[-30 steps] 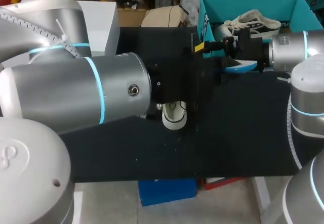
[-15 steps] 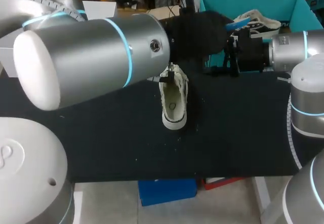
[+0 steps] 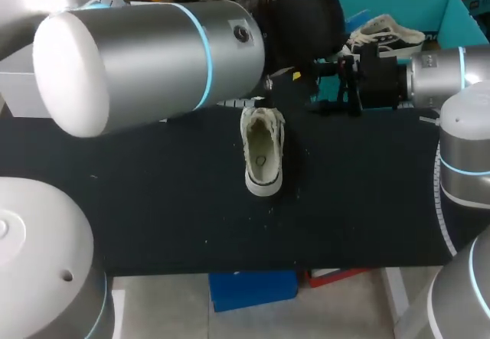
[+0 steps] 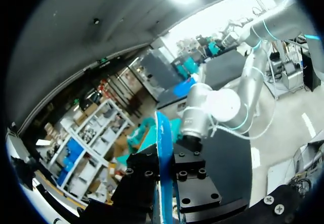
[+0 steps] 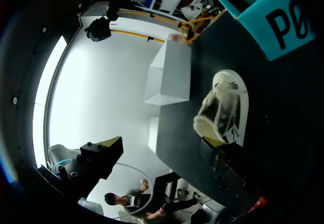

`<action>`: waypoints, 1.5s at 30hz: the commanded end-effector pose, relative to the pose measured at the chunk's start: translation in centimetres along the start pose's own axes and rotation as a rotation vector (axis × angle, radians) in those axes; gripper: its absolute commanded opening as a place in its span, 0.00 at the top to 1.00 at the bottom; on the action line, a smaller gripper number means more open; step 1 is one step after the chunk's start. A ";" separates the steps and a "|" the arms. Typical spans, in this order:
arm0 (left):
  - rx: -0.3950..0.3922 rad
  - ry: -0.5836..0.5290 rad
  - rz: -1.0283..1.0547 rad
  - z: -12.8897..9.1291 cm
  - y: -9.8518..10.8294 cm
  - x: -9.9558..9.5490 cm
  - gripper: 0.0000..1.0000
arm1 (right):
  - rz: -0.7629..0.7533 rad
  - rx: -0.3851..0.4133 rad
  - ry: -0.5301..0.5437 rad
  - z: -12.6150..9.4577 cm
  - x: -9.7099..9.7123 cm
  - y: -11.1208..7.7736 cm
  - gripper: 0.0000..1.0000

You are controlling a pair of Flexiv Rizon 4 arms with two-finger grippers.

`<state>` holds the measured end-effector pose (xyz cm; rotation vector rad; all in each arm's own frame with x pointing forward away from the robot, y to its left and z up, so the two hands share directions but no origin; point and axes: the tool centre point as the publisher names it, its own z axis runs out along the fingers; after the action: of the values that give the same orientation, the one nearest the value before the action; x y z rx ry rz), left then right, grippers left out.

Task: Take the shoe out of the shoebox, open the shoe tongue, remove and reinsert the insole, then place the shoe into the shoebox

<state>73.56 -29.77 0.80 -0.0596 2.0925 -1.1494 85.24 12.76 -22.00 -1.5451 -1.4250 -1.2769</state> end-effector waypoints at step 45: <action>-0.169 0.171 -0.221 0.1 15.2 -7.8 1.00 | 0.000 -0.004 0.002 0.1 -0.1 -0.1 0.00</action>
<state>83.73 -18.60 -6.36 -0.3124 2.3457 -1.1176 85.23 12.76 -22.00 -1.5452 -1.4249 -1.2771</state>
